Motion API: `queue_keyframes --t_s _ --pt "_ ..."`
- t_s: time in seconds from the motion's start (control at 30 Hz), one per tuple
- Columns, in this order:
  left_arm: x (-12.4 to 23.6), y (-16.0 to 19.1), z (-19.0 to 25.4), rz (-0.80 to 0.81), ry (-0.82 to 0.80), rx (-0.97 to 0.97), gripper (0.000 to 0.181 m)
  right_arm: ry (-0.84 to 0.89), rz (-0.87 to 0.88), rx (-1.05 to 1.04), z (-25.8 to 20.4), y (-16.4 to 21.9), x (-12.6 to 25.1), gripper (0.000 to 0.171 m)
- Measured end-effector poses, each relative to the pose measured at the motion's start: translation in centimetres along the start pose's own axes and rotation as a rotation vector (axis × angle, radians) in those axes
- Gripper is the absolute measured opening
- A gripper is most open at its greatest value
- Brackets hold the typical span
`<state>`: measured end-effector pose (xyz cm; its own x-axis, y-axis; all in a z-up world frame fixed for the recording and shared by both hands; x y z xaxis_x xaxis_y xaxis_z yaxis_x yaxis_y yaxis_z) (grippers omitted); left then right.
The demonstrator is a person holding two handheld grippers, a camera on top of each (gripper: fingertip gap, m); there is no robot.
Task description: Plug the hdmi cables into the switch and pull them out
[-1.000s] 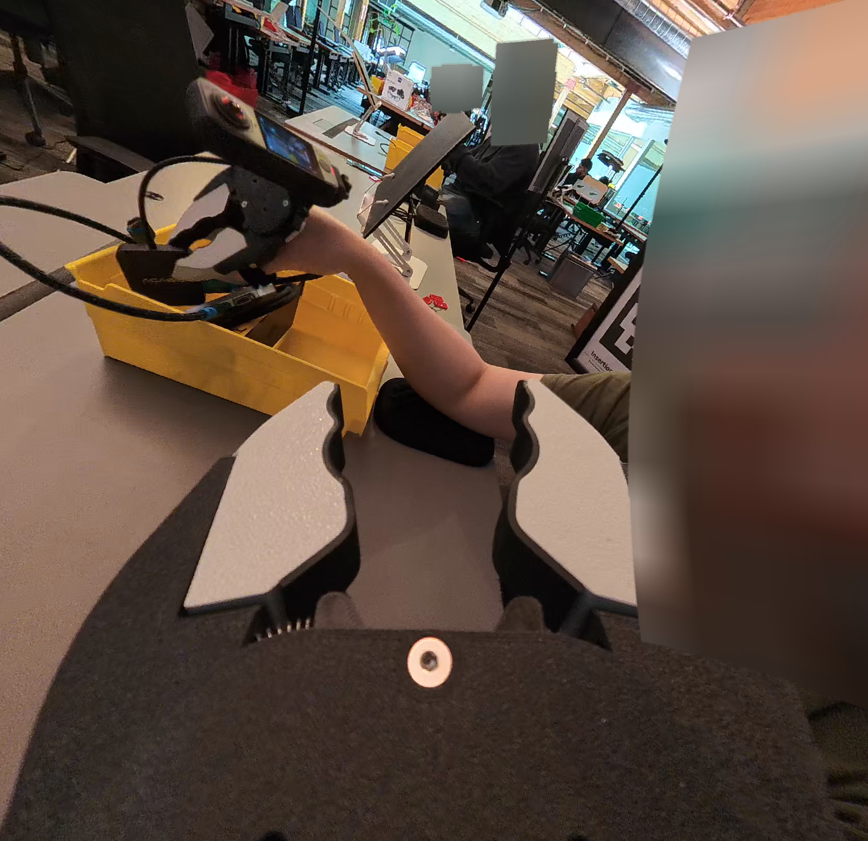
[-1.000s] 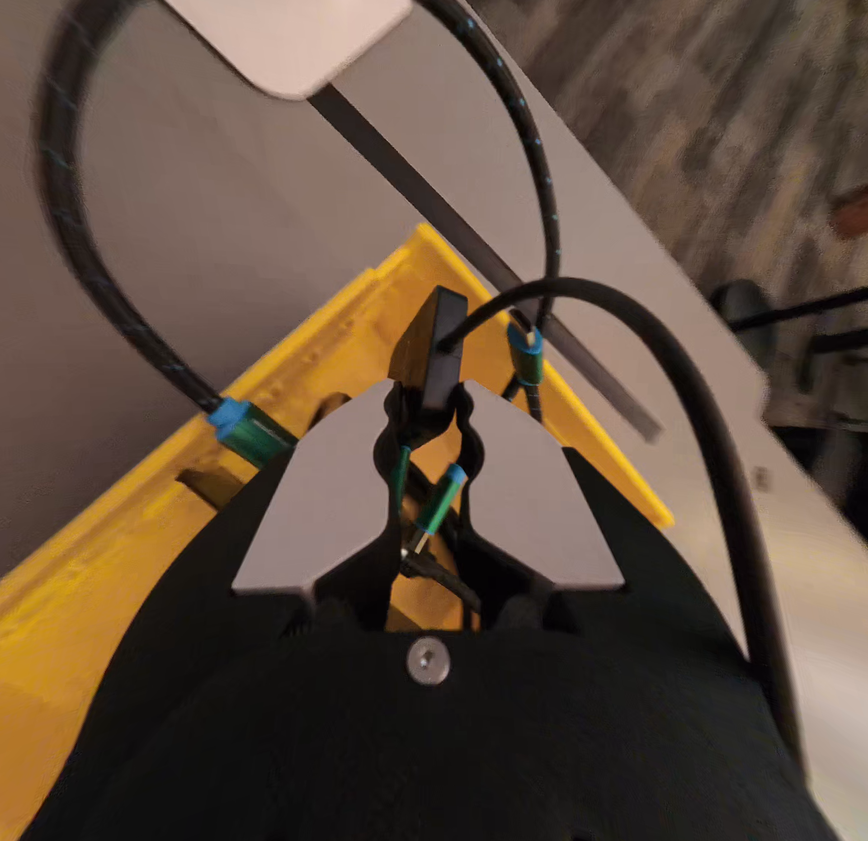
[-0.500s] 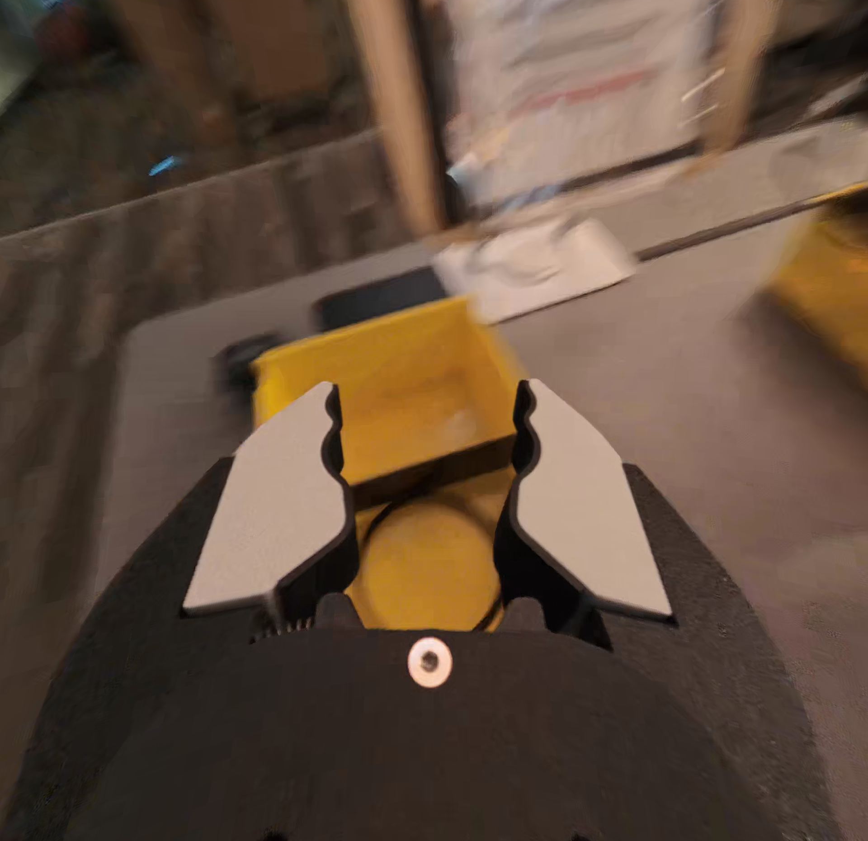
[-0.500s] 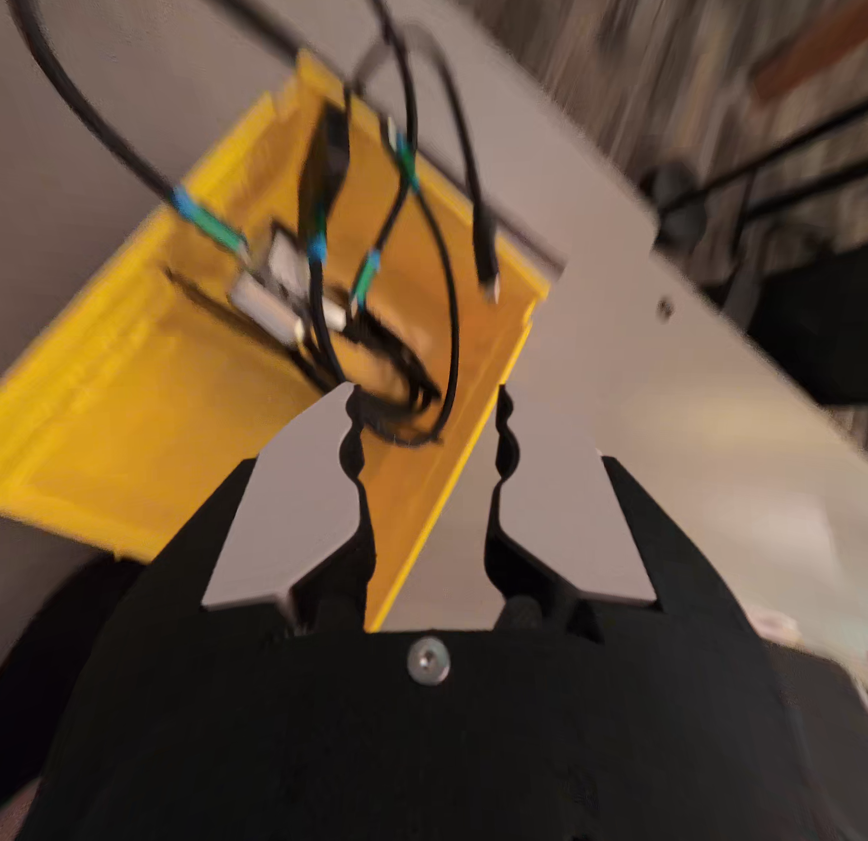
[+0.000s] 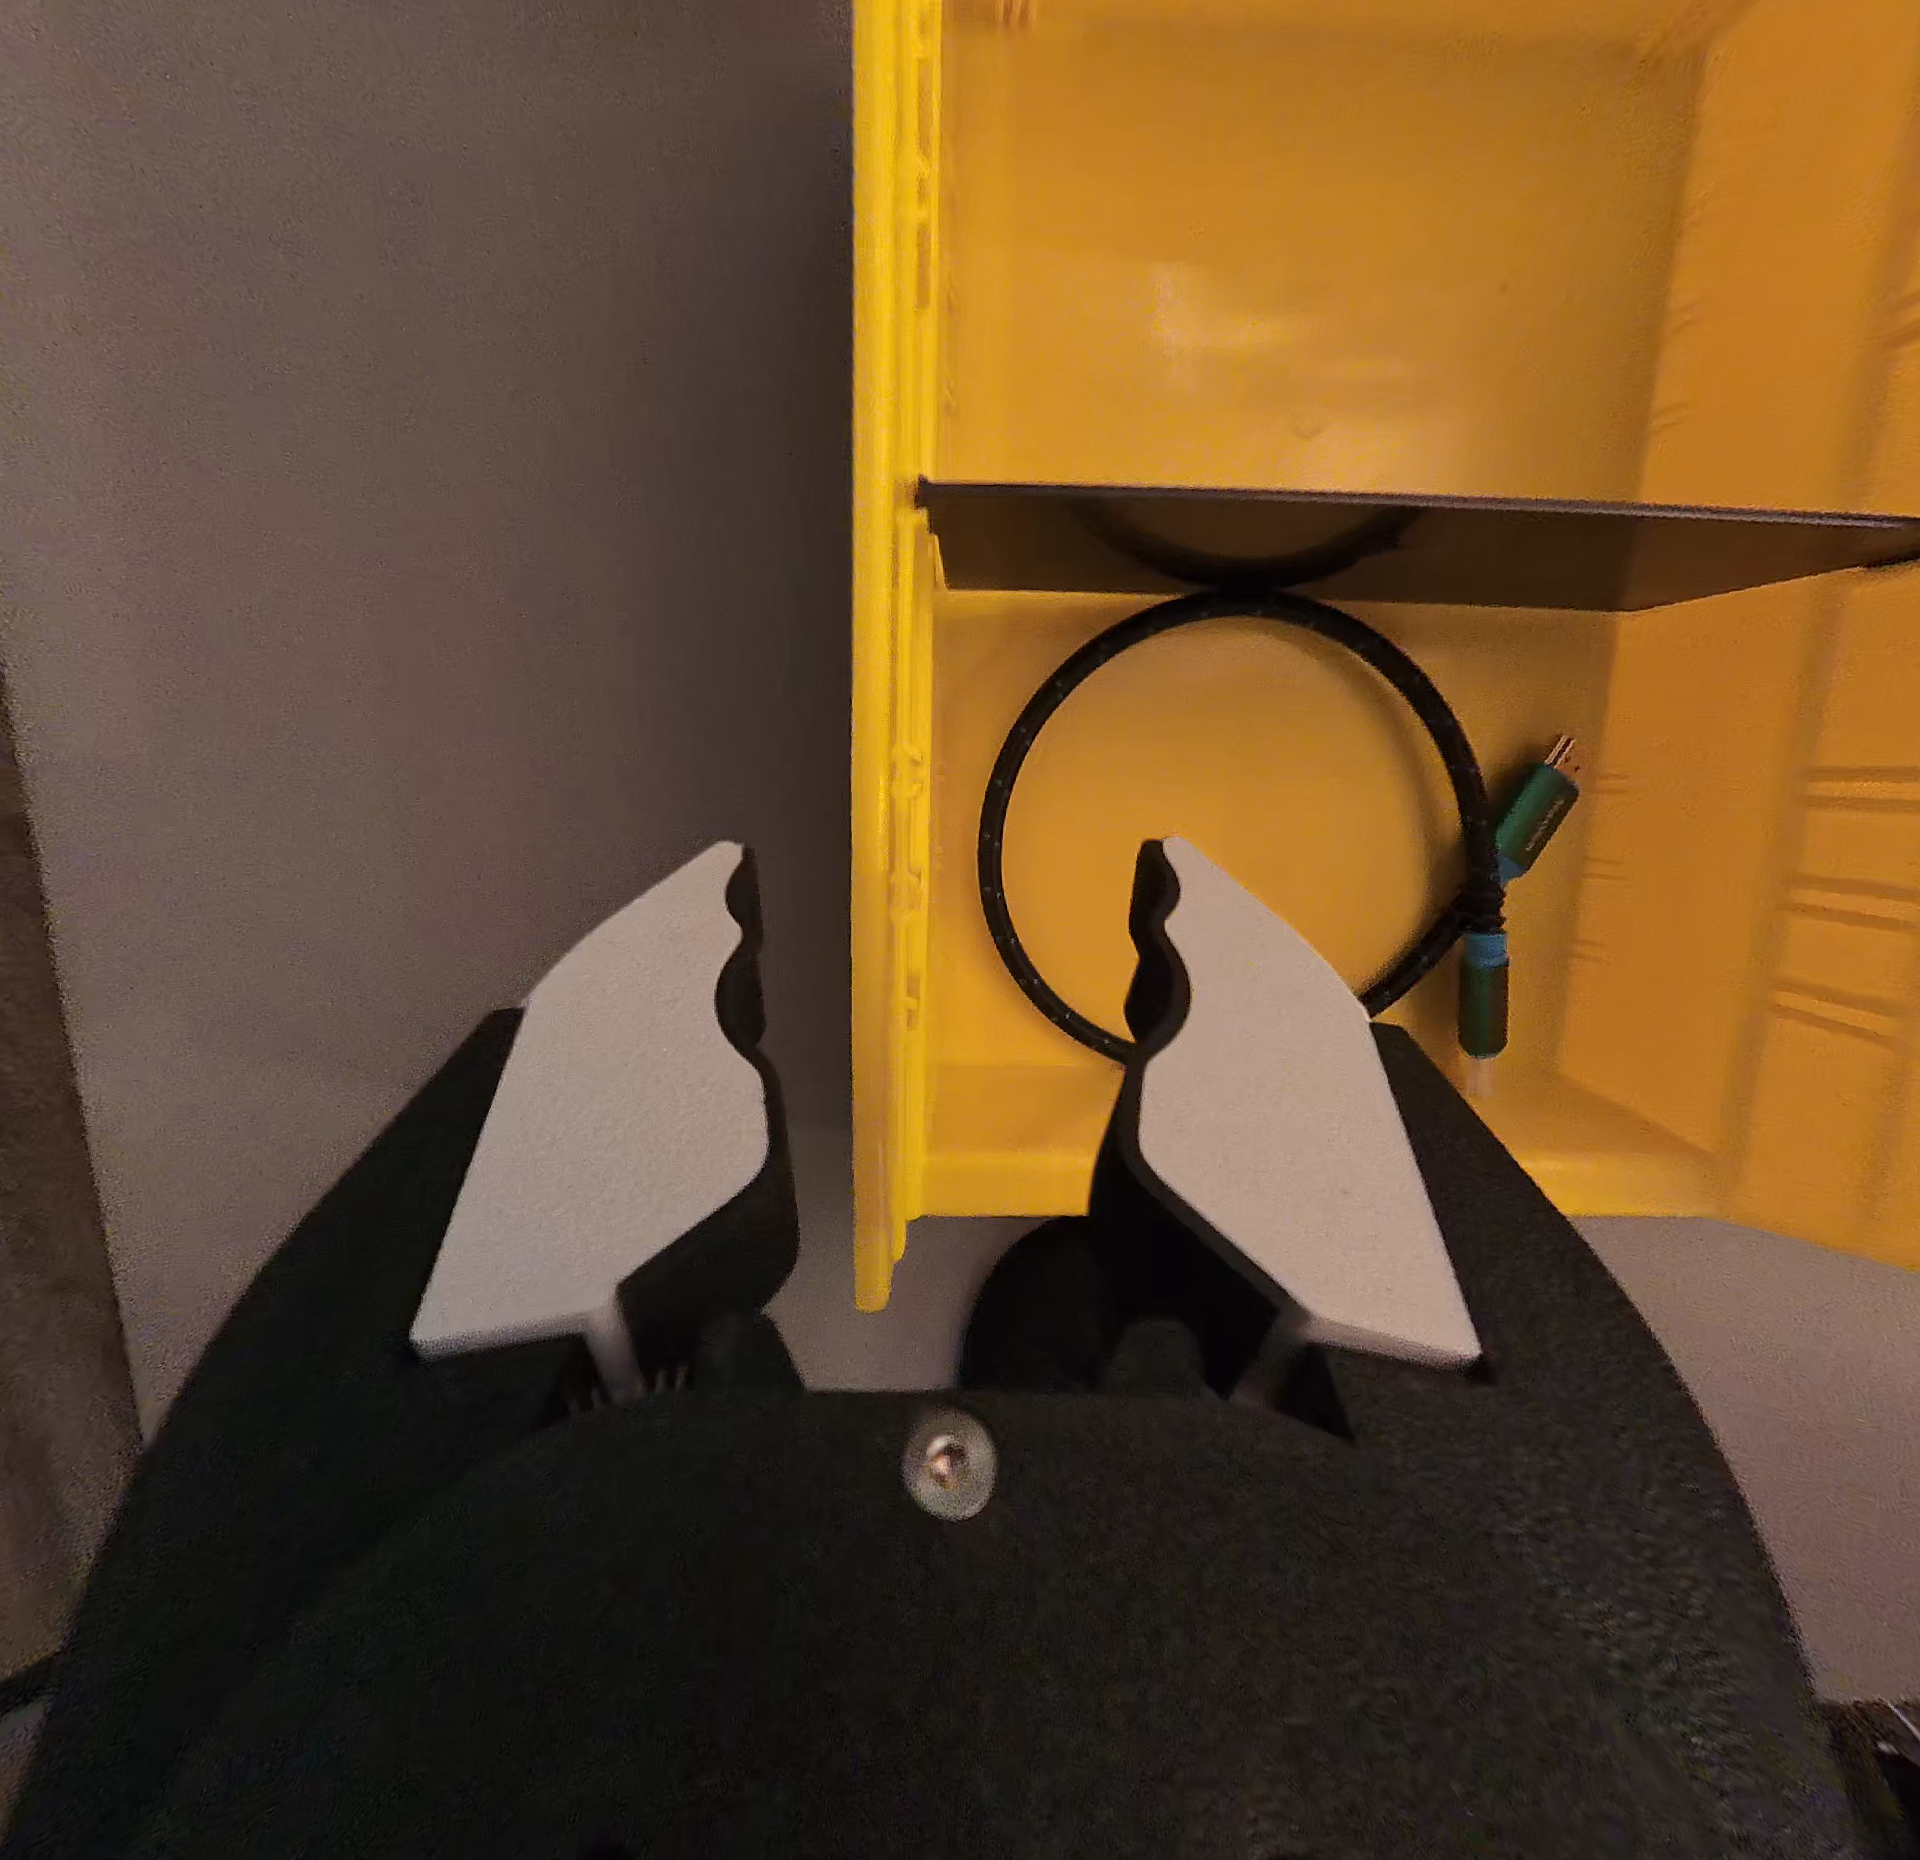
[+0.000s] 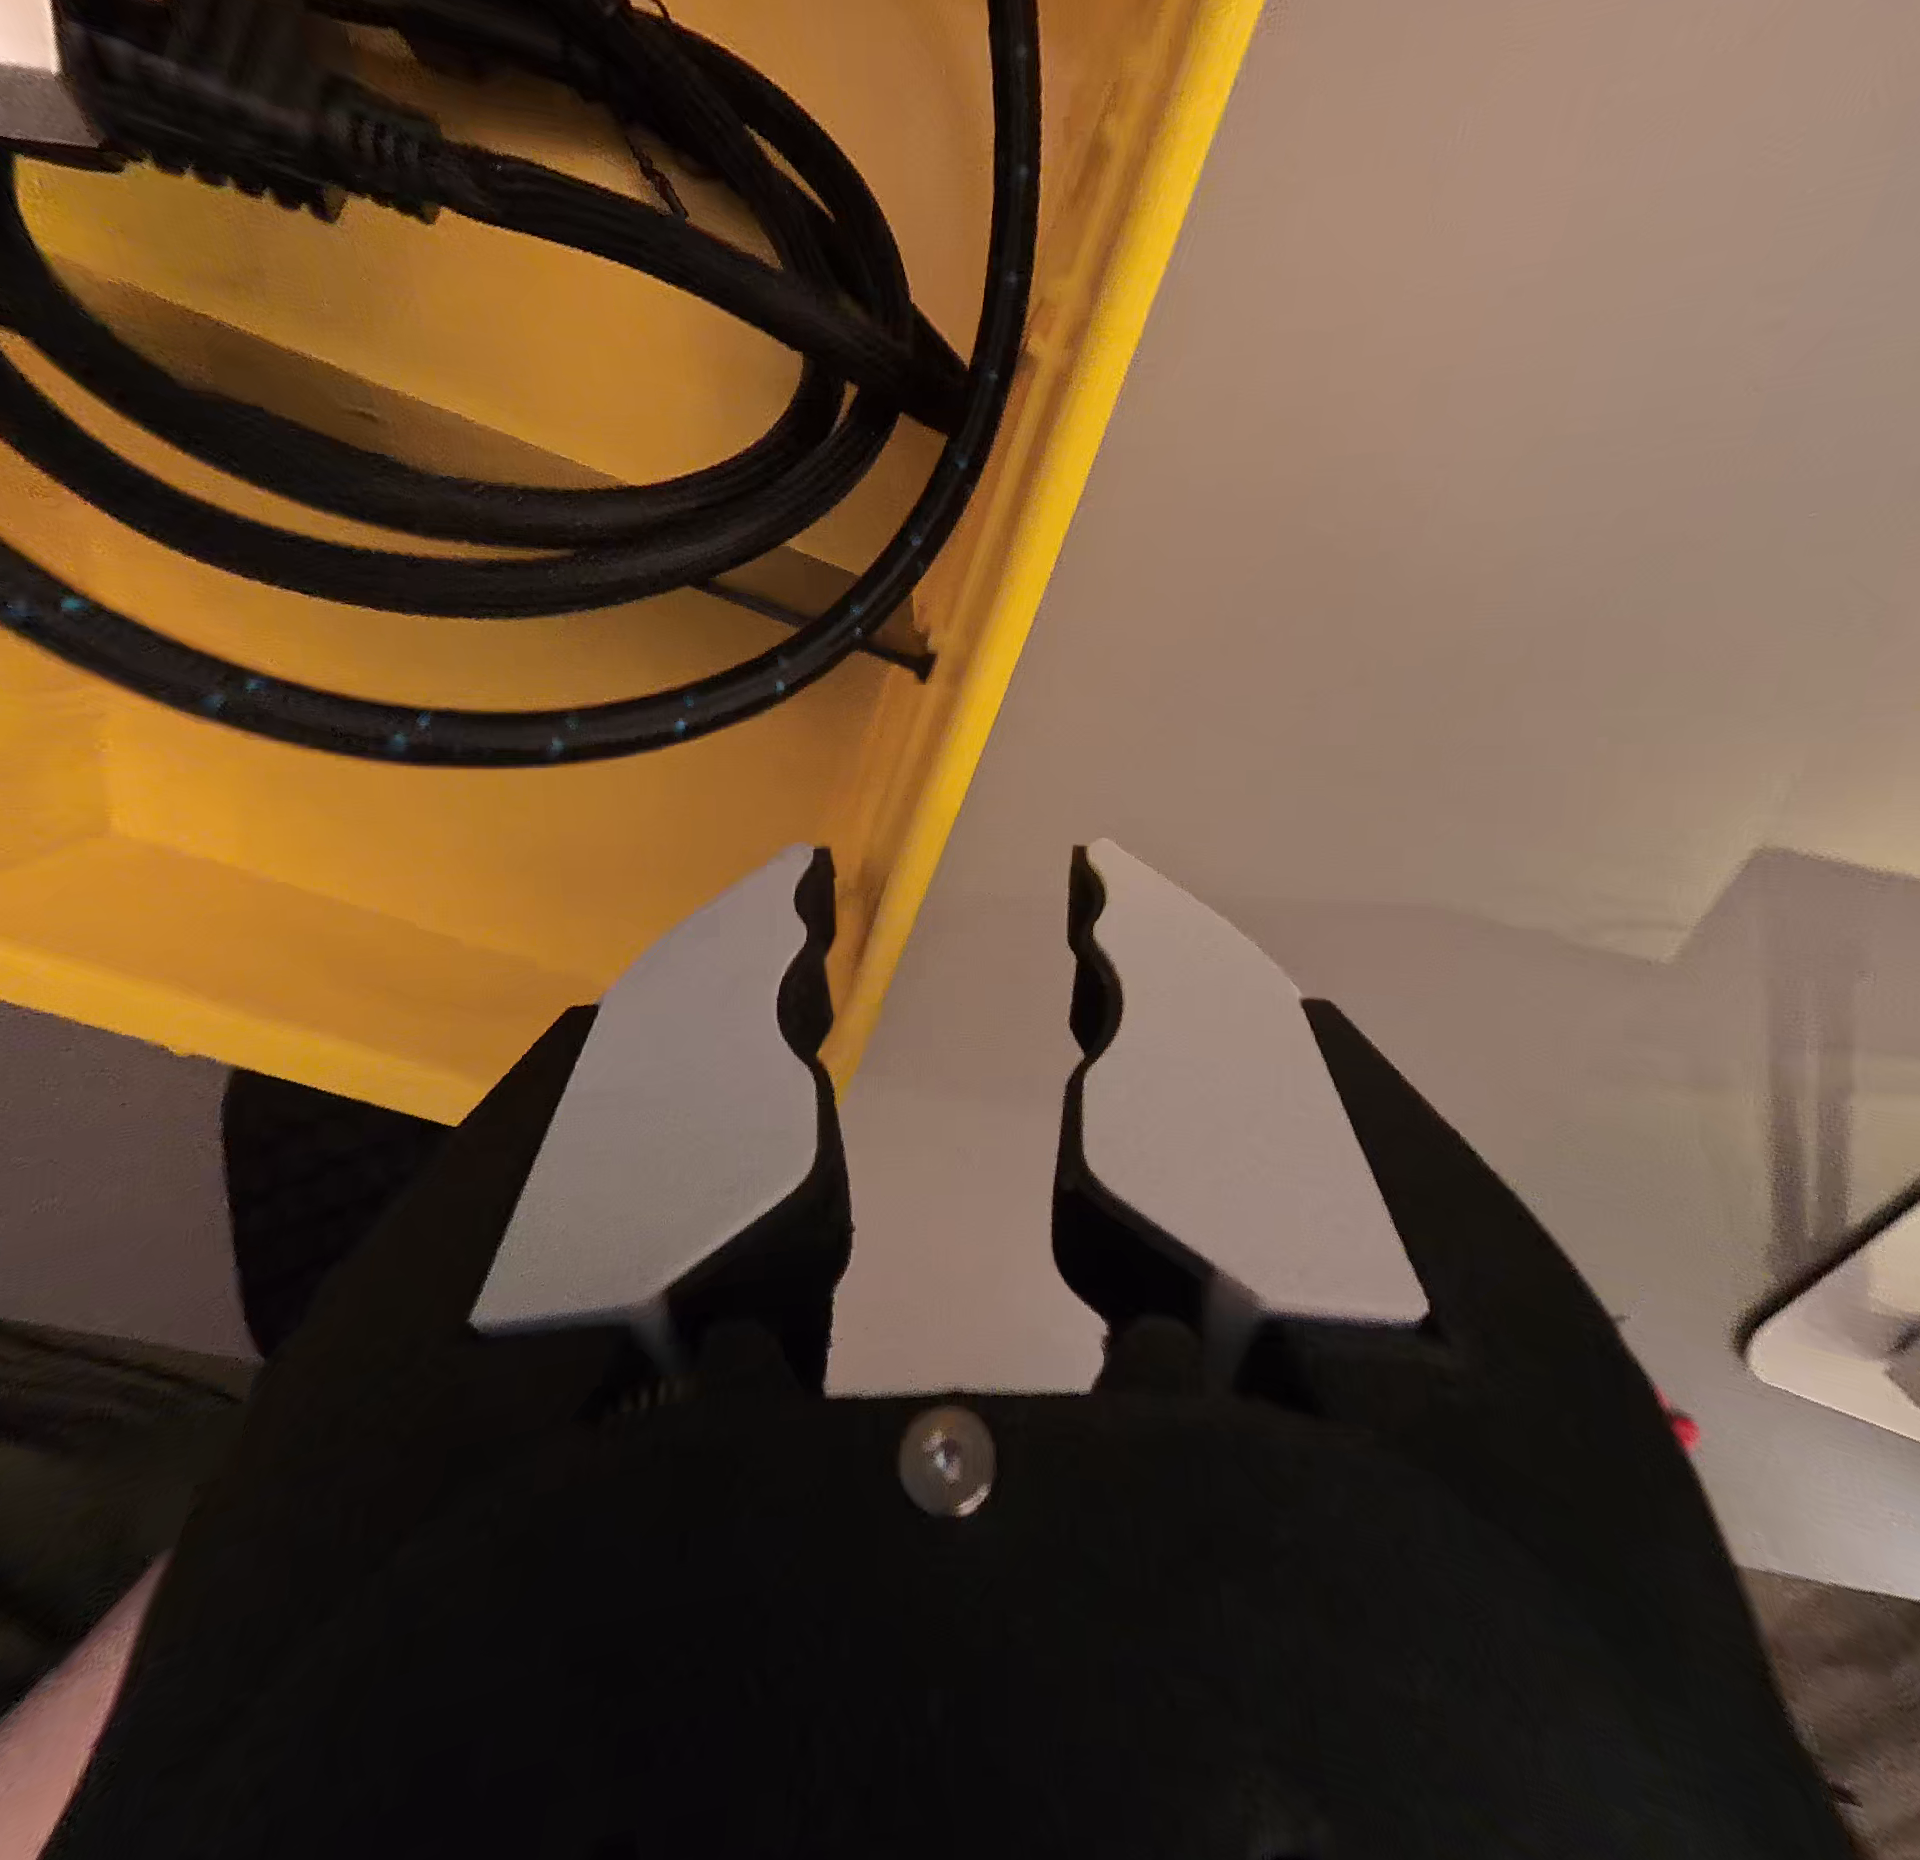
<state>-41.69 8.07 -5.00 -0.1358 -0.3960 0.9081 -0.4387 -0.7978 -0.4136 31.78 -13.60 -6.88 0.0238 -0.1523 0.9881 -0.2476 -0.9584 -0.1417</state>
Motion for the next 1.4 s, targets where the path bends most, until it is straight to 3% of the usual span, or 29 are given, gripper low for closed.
queue_keyframes --t_s 0.13,0.23,0.3,0.47,0.63,0.7,0.87,1.03,1.4 --pt "-1.3 1.0 0.2 -0.071 0.061 0.053 0.057 -0.030 -0.059 -0.030 -0.3 0.0 -1.4 0.044" --pt "-2.0 0.9 1.1 -0.094 0.169 0.151 0.051 -0.057 -0.101 -0.020 -0.7 0.1 -2.3 0.033" --pt "-2.3 0.9 0.9 -0.103 0.159 0.162 0.044 -0.106 -0.131 -0.017 -1.3 0.1 -2.7 0.017" --pt "-2.7 0.9 0.7 -0.118 0.129 0.167 0.042 -0.140 -0.152 -0.052 -1.3 0.1 -2.9 0.012" --pt "-3.0 1.1 0.6 -0.178 0.047 0.101 0.037 -0.084 -0.193 -0.065 -1.7 0.1 -3.0 0.008" --pt "-3.1 1.1 1.0 -0.222 0.009 0.027 0.024 -0.083 -0.203 -0.057 -2.4 0.0 -3.0 0.008" --pt "-3.6 -0.3 5.0 -0.239 0.086 -0.126 0.007 -0.082 -0.223 -0.013 -4.5 -0.6 -3.2 0.008" --pt "-3.7 -0.8 9.6 -0.308 0.134 -0.257 0.020 -0.082 -0.252 0.026 -7.1 -0.8 -3.4 0.008" --pt "-2.8 0.7 13.2 -0.456 0.091 -0.412 0.035 -0.001 -0.287 0.131 -11.5 -0.8 -3.6 0.016"
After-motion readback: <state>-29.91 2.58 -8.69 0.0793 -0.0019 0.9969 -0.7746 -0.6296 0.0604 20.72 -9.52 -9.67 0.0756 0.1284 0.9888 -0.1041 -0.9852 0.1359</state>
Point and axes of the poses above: each gripper's, where its closed fingertips meet, x back along the fingers, y out of its underside, z = x × y across the jaws, the point moved 3 cm from there along x, back along the fingers, and after that the axes turned 12 degrees about -x, right-handed, at the moved point
